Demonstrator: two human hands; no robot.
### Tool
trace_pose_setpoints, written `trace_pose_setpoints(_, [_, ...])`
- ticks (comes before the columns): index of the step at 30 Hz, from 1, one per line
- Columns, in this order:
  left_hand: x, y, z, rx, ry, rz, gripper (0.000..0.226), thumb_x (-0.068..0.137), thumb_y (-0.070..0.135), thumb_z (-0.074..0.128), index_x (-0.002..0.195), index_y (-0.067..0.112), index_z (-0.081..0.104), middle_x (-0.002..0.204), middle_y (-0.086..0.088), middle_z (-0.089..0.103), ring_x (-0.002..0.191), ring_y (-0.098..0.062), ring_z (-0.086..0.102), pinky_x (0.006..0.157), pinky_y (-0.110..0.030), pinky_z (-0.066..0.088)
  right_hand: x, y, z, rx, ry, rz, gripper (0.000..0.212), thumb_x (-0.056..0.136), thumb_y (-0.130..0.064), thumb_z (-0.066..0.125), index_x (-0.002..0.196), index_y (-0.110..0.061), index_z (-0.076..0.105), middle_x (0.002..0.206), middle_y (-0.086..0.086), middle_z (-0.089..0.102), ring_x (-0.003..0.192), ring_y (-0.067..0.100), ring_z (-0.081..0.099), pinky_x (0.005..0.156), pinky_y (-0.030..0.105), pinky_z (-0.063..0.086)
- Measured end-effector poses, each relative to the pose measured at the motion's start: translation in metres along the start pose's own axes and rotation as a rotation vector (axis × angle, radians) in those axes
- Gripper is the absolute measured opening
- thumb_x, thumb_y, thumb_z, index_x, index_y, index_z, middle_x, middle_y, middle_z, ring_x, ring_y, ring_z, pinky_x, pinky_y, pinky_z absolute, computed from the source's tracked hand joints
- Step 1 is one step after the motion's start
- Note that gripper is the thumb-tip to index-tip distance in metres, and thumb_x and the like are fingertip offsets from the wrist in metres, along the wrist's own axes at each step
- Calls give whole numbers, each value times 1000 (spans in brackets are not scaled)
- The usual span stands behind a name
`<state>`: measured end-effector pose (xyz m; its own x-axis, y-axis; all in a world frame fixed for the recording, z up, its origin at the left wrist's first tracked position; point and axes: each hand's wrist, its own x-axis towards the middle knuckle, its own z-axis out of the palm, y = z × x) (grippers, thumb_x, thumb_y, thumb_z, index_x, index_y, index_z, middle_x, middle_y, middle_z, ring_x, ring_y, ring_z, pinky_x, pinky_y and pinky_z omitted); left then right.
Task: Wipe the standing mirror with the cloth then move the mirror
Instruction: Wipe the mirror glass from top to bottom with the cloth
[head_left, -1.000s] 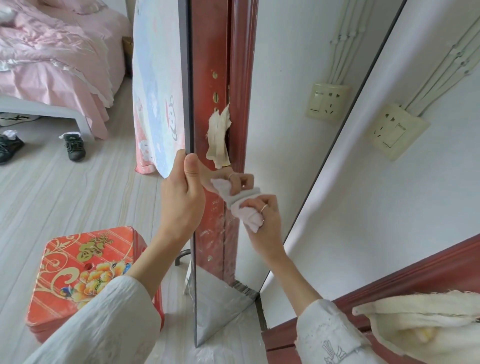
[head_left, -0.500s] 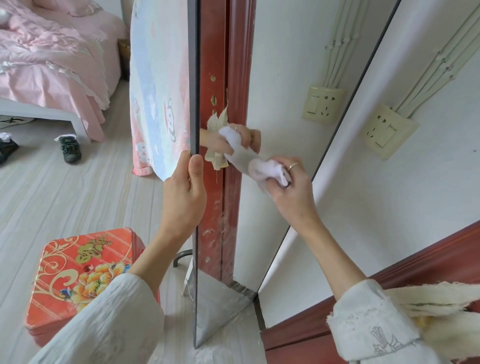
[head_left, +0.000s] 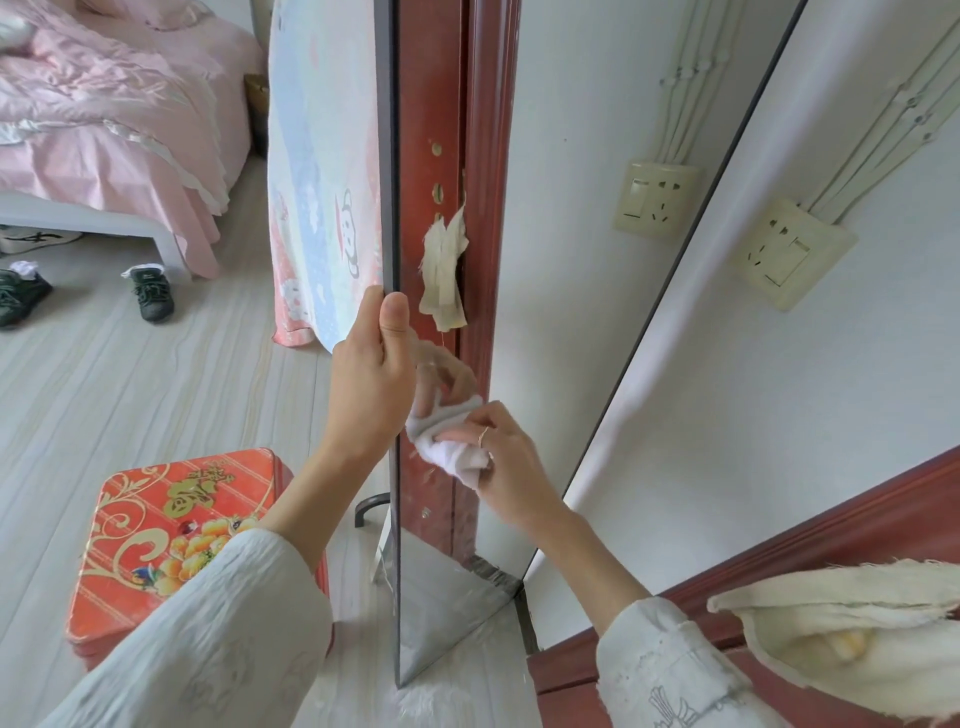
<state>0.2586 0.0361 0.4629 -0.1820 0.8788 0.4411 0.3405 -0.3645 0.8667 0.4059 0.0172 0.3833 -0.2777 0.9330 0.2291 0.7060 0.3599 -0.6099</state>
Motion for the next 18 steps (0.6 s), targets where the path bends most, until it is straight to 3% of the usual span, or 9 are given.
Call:
trace_pose_setpoints(2, [-2,1,0,-2,-7,14,35,99,28,25,65,26,27,56,1,33,50,-6,34,49,-19,29,-6,10,4,-77,-163,71,22,83,-7,61,103,-1,68,112,12,54,100,22,55,82,19,40])
trace_pose_setpoints(4, [-4,4,-1,4,-20,30,35,99,26,27,64,26,26,55,4,28,48,-4,34,47,-17,29,-13,13,1,-52,-182,147,22,87,-4,52,101,2,67,108,12,54,96,26,57,78,13,41])
trace_pose_setpoints(7, [-8,4,-4,-17,-39,28,35,99,22,29,64,27,27,56,7,28,47,0,36,48,-12,31,-10,0,-21,52,2,151,21,83,5,56,99,2,68,86,-6,49,84,14,52,71,0,38])
trace_pose_setpoints(11, [-19,-13,-8,-111,-132,-69,32,99,28,28,67,22,30,62,5,27,53,-2,29,54,-15,32,15,-31,-61,136,366,-25,29,73,4,58,100,-1,68,90,-2,48,83,7,53,77,1,39])
trace_pose_setpoints(13, [-24,-26,-10,-182,-230,-163,39,94,45,29,78,12,40,70,2,38,64,-9,40,68,-31,44,27,-49,-69,163,447,-105,32,74,0,58,104,-6,67,89,-7,47,79,4,51,75,1,39])
trace_pose_setpoints(15, [-26,-33,-14,-251,-338,-261,58,86,64,26,107,16,52,99,5,58,92,-16,58,93,-46,47,35,-66,-67,160,459,-177,33,75,-3,60,105,-11,67,89,-12,45,78,5,52,75,3,39])
trace_pose_setpoints(16, [-26,-35,-16,-293,-384,-315,61,86,67,23,120,25,51,117,10,58,110,-12,56,100,-43,43,37,-70,-62,147,444,-200,31,75,-6,61,104,-11,69,89,-10,45,81,7,52,76,4,39])
trace_pose_setpoints(18, [-26,-35,-20,-384,-437,-391,53,89,62,20,127,35,46,125,13,57,116,-6,54,101,-34,42,36,-70,-50,129,379,-219,29,73,-10,64,102,-10,71,91,-2,47,85,13,52,79,6,39])
